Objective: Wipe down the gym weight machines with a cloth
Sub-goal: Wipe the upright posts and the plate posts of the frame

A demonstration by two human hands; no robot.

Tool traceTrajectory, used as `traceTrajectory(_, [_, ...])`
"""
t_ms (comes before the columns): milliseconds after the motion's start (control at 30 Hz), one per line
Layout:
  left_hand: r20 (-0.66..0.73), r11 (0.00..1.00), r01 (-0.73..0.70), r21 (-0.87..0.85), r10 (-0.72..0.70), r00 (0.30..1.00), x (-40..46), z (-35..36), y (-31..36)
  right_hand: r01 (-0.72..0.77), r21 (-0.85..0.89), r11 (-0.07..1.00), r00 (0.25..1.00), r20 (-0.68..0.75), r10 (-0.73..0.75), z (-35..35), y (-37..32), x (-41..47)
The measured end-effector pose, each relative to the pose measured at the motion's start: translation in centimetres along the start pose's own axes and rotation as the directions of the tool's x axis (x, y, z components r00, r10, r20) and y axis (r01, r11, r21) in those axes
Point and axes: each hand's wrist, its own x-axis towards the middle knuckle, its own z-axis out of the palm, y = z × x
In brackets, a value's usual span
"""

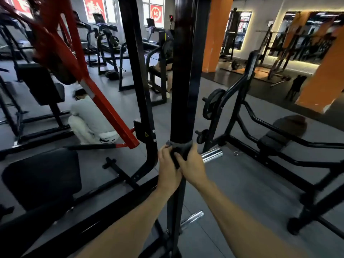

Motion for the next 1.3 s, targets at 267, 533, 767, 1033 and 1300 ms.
traceTrajectory(267, [-0.070, 0.960, 0.205, -0.189, -0.221, 0.973, -1.6, 0.8, 2.7, -0.006, 0.013, 1.000, 1.000, -0.020, 0.006, -0.1, 0.5, -0.2])
traceTrajectory(533, [0.066, 0.962, 0.274, 0.003, -0.274, 0.960, -2.2, -2.5, 5.1, -0.097, 0.112, 0.989, 0.994, 0.058, 0.091, -3.7, 1.6, -0.8])
traceTrajectory(767, [0.086, 0.977, 0.166, -0.134, -0.155, 0.984, -2.4, -5.2, 9.4, -0.286, 0.572, 0.769, 0.943, 0.308, 0.122, -6.8, -1.2, -2.9])
traceTrajectory(1033, [0.374, 0.990, -0.113, -0.089, 0.139, 0.917, -2.2, -7.0, 12.8, -0.461, 0.886, 0.045, 0.871, 0.442, 0.215, -9.9, -3.8, -4.1])
traceTrajectory(1300, [0.057, 0.798, -0.375, 0.472, 0.397, 0.916, 2.9, -9.9, 15.6, -0.451, 0.885, -0.119, 0.861, 0.466, 0.201, -13.7, -5.0, -0.1])
